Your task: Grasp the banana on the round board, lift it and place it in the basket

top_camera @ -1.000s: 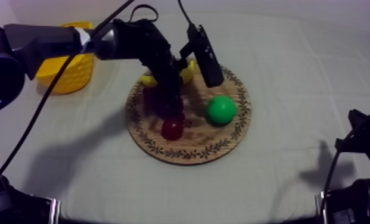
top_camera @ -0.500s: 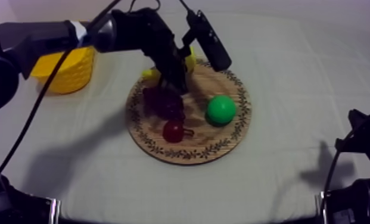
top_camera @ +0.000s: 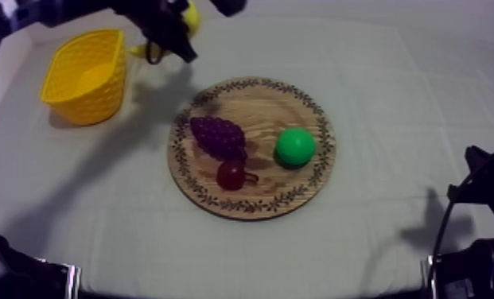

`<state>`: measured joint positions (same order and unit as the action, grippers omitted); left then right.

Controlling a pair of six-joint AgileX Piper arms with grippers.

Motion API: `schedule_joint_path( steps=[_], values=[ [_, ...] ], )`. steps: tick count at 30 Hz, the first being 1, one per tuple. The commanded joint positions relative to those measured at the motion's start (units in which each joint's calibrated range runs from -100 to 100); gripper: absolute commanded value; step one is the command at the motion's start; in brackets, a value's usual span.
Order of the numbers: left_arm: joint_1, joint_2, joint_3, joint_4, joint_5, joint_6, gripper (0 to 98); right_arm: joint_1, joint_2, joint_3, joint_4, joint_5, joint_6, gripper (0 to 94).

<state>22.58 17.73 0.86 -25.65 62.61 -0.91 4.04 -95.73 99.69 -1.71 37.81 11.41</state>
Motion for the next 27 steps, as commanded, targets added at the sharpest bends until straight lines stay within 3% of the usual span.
schedule_joint_path(
  steps=[1,15,27],
  values=[
    [-2.70,-3.12,1.55,-0.51,0.15,0.43,12.5,0.02,-0.02,-0.03,-0.02,0.10,-0.01,0.3],
    [-12.90,-5.89,10.56,-1.95,-2.70,3.25,11.2,0.02,-0.02,-0.03,-0.02,0.10,-0.01,0.3],
    [-17.22,-0.40,13.09,-1.47,-7.99,5.85,10.9,0.02,-0.02,-0.03,-0.02,0.10,-0.01,0.3]
  ],
)
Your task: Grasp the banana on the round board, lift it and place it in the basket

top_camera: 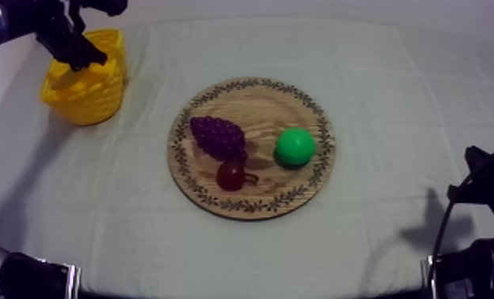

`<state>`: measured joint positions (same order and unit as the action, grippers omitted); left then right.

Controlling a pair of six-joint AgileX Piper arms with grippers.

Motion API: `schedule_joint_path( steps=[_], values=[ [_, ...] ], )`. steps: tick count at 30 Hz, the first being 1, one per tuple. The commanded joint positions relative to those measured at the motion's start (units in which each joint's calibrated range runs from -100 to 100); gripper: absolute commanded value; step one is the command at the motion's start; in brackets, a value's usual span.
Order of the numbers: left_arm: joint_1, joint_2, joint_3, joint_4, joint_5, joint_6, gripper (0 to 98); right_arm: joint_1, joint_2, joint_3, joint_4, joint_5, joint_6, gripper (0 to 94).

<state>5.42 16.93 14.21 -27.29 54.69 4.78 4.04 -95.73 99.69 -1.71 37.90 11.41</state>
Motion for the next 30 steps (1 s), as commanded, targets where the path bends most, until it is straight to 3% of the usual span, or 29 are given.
schedule_joint_path(
  steps=[1,5,10,15,30],
  values=[
    [-0.16,0.85,-0.69,0.31,-0.06,0.36,11.0,0.02,-0.02,-0.03,-0.02,0.00,-0.01,0.3],
    [-0.65,3.15,-3.62,1.25,0.86,0.91,12.1,0.02,-0.02,-0.03,-0.02,0.00,-0.01,0.3],
    [-2.41,7.08,-8.50,3.92,1.32,0.40,10.9,0.02,-0.02,-0.03,-0.02,0.00,0.02,0.3],
    [-3.04,9.10,-9.59,4.53,0.85,0.78,10.6,0.02,-0.02,-0.03,-0.02,0.00,0.02,0.3],
    [-3.49,10.69,-10.92,7.82,1.01,-1.59,26.1,0.02,-0.02,-0.03,-0.02,0.00,0.04,0.3]
  ],
)
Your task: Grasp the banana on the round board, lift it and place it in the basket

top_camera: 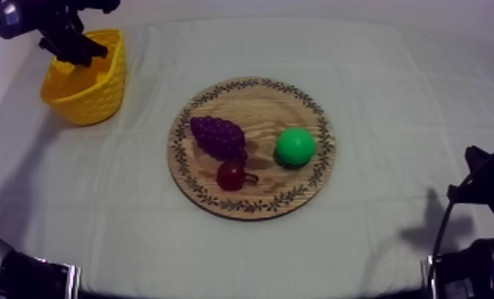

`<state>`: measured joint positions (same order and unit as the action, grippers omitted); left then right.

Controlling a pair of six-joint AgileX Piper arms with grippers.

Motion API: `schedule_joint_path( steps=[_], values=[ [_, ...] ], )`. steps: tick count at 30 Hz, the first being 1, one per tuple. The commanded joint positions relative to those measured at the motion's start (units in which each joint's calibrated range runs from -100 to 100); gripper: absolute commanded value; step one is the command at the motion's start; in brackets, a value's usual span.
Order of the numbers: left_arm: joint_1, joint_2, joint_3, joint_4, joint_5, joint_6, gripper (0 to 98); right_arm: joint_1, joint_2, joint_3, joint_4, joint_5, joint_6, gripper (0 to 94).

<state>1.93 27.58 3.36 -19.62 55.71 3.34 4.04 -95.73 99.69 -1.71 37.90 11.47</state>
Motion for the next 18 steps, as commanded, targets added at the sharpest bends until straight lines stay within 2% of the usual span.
schedule_joint_path(
  steps=[1,14,18],
  values=[
    [0.02,0.14,-0.06,0.33,-0.02,-0.31,27.6,0.02,-0.02,-0.03,-0.02,0.00,-0.02,0.3],
    [0.51,-2.08,3.02,1.49,-2.06,-0.09,39.6,0.02,-0.02,-0.03,-0.02,0.00,-0.02,0.3],
    [0.89,-4.19,5.47,2.13,-4.89,-0.38,33.8,0.02,-0.02,-0.03,-0.02,0.00,-0.02,0.3]
  ],
)
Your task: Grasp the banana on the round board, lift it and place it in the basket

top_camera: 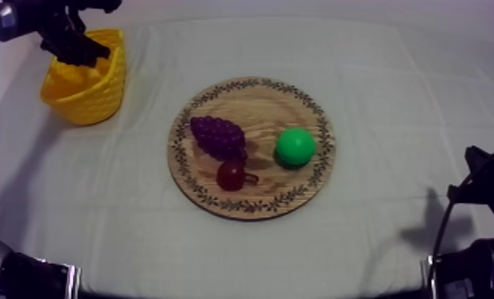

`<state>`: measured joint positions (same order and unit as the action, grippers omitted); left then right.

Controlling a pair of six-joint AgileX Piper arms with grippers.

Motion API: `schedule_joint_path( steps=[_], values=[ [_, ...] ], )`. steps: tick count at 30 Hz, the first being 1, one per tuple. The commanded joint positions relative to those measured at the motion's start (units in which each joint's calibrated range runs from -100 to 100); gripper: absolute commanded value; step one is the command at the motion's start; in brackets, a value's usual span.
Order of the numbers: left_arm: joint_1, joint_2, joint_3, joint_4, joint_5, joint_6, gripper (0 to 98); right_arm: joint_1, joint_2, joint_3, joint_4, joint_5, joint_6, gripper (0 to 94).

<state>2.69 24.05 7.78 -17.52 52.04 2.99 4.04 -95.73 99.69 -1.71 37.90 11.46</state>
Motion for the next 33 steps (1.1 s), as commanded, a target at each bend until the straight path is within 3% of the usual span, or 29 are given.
schedule_joint_path(
  steps=[1,5,9,15,18,30,33],
  values=[
    [0.33,-1.59,2.25,0.09,-2.59,-0.08,30.4,0.02,-0.02,-0.03,-0.02,0.00,-0.01,0.3],
    [1.52,-6.67,7.45,0.20,-6.89,0.02,11.2,0.02,-0.02,-0.03,-0.02,0.00,-0.01,0.3],
    [3.14,-14.75,15.61,-0.07,-12.56,1.65,2.8,0.02,-0.02,-0.03,-0.02,0.00,-0.01,0.3],
    [3.46,-31.62,34.01,-0.34,-27.02,5.48,0.4,0.02,-0.02,-0.03,-0.02,0.00,-0.01,0.3],
    [3.43,-40.07,41.65,-0.36,-30.61,6.60,0.2,0.02,-0.02,-0.03,-0.02,0.00,-0.01,0.3],
    [2.26,-72.78,66.10,-0.12,-32.70,10.86,0.1,0.02,-0.02,-0.03,-0.02,0.00,-0.01,0.3],
    [0.58,-81.01,71.70,1.75,-32.37,10.22,0.0,0.02,-0.02,-0.03,-0.02,0.00,-0.01,0.3]
  ],
)
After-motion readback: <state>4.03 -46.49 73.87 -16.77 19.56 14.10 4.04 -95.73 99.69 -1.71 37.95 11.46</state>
